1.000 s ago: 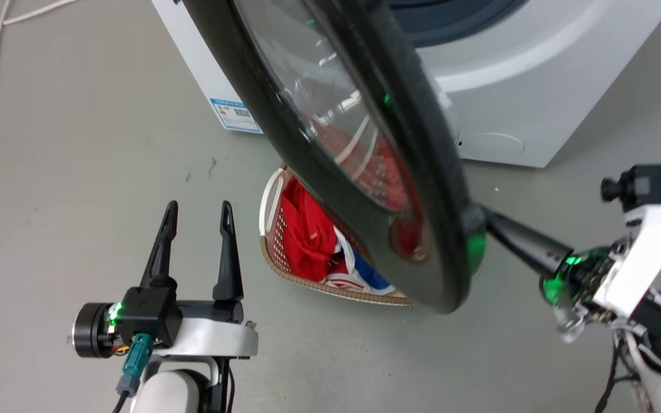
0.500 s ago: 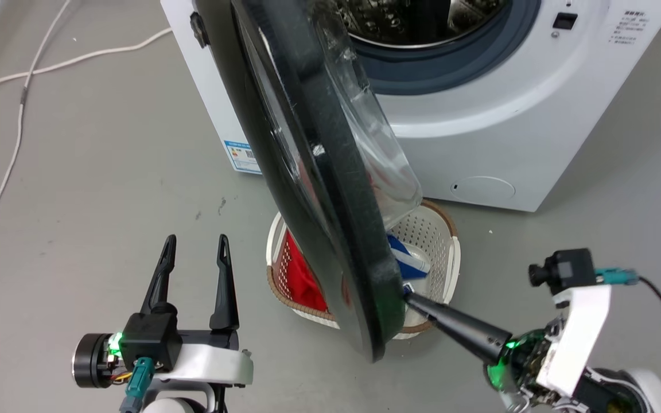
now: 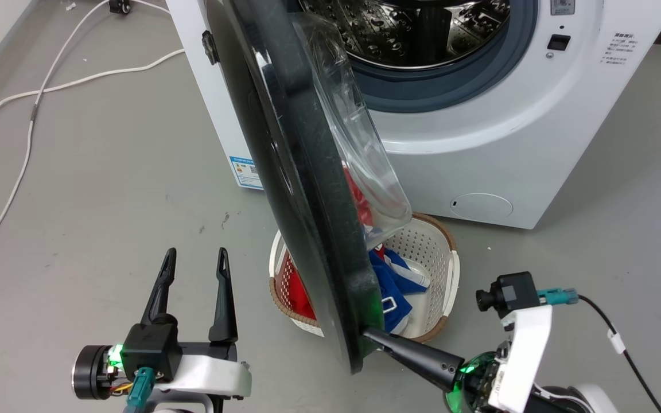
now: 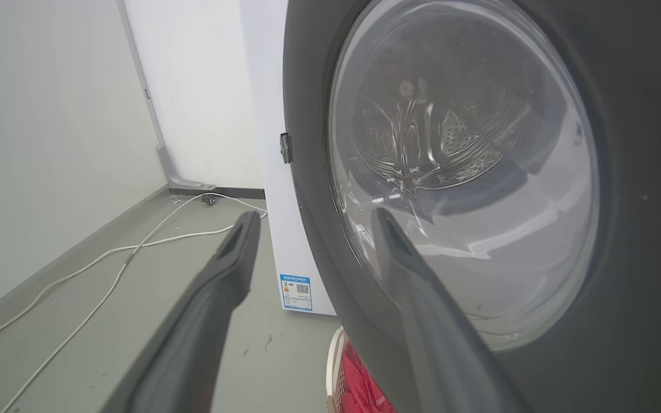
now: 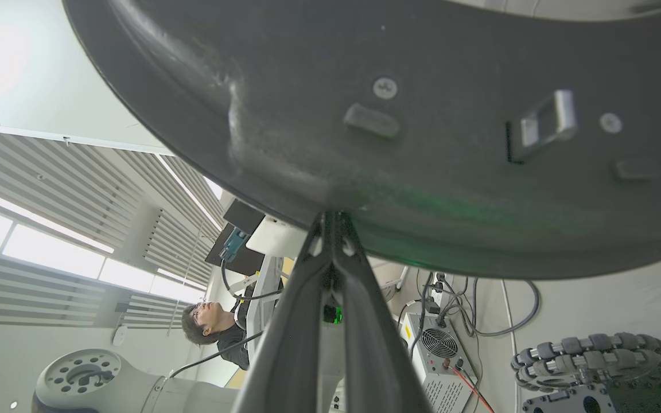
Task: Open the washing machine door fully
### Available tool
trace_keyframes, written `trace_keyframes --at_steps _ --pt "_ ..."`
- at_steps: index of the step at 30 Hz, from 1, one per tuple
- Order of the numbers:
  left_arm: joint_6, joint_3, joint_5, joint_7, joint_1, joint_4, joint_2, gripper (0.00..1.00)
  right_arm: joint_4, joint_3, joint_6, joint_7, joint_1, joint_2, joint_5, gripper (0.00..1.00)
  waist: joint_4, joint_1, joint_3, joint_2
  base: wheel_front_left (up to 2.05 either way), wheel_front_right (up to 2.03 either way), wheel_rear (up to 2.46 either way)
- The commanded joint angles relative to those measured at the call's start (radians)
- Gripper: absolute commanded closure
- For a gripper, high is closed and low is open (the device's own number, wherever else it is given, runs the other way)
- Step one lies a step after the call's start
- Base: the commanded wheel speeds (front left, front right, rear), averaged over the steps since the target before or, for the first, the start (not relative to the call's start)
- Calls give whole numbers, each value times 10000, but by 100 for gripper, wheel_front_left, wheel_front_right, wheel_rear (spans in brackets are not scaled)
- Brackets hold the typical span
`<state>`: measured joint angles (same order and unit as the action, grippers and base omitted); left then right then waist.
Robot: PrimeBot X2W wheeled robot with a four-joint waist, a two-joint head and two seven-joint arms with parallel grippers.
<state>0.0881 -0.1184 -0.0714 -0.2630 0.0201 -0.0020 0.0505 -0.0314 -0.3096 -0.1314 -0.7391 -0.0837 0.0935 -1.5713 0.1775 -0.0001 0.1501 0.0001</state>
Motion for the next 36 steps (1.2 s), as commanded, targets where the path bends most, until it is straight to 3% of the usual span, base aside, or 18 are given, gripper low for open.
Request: trace_keyframes --at_steps 1,8,15,16,17,18,19,23,29,34,36 --pt "-5 14 73 -28 -127 10 -1 0 153 -140 13 64 -116 -124 67 100 3 1 -43 -1 0 0 0" --pt "62 67 88 -28 -320 54 -1 0 345 -549 6 125 307 -245 71 100 -72 1 -364 -1 0 0 0" --pt "6 201 159 -28 -717 111 -1 0 -404 -77 6 1143 1040 -216 305 100 -264 1 -1013 -1 0 0 0" --pt "-10 217 174 -28 -767 109 -1 0 -573 26 6 1347 1162 -217 341 83 -291 1 -1092 -1 0 0 0" --pt "-10 217 174 -28 -767 109 -1 0 -573 26 6 1347 1162 -217 341 83 -291 1 -1092 -1 0 0 0" --pt "-51 279 230 -28 -936 108 0 0 -1082 449 6 2076 1413 -225 559 0 -398 1 -1335 -1 0 0 0" --pt "-51 279 230 -28 -936 108 0 0 -1082 449 6 2076 1413 -225 559 0 -398 1 -1335 -1 0 0 0" --pt "-86 406 298 -28 -1124 33 -3 0 -1780 1148 6 3966 1494 -139 1732 0 -635 1 -1539 -1 0 0 0" --pt "-151 496 331 -28 -1247 7 -1 0 -1506 1553 6 6486 1204 89 3402 0 -891 1 -1626 -1 0 0 0" --pt "-175 531 379 -28 -1317 19 0 0 -637 1802 6 9300 1031 622 5593 0 -1029 1 -1710 -1 0 0 0" --pt "-165 562 386 -28 -1354 8 0 0 -351 1772 6 9850 965 876 6768 0 -1080 1 -1737 -1 0 0 0"
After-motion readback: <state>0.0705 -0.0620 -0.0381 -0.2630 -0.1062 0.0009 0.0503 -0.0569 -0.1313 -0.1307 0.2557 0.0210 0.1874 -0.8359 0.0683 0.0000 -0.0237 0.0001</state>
